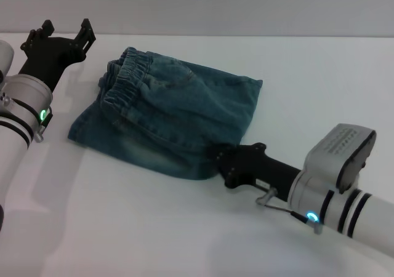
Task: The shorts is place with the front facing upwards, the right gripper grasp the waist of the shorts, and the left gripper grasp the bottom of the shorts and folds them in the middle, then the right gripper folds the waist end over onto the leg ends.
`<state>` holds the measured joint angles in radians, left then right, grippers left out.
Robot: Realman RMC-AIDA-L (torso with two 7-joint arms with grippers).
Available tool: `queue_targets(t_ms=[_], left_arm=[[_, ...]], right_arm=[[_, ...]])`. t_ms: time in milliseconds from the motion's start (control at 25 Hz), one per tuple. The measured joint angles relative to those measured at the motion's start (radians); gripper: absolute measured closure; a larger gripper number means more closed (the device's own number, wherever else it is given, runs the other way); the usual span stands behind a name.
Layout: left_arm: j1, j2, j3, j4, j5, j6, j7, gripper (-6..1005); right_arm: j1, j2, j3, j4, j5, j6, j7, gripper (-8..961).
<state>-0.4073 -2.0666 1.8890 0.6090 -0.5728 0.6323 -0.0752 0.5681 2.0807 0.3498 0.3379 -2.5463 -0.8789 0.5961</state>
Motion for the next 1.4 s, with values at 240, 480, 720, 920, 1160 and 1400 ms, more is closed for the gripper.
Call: queue_targets(t_ms=[240,480,720,920,1160,1400], left_arm=[[-0.001,0.000,0.006,0.000,0.003,-0.001,-0.001,209],[-0.004,0.000,0.021,0.000,0.003,-0.003,-0.003,209],[-0.004,0.001,0.036,0.000,0.000,-0.004,-0.010,209],[0.007,0.001,0.048,0.000,0.003,0.000,-0.016,208],[0.045,0.001,0.053,-0.033,0.004,0.125,-0.017,208],[0.049,-0.003,0.097,-0.172,0.005,0.340,-0.016,208]], right_arm=[[0.007,0.000,0.039,-0.067,0.001,-0.004,0.066,954],[0.008,-0.001,0.111,-0.115,0.002,-0.007,0.061,949],[0.015,-0.005,0.197,-0.185,0.002,-0.011,0.052,944],[-0.016,-0.012,0.224,-0.219,0.003,-0.155,0.007,940],[-0.247,0.003,0.349,-0.079,0.243,-0.495,-0.510,935],[-0.374,-0.004,0.386,-0.014,0.454,-0.658,-0.795,930]])
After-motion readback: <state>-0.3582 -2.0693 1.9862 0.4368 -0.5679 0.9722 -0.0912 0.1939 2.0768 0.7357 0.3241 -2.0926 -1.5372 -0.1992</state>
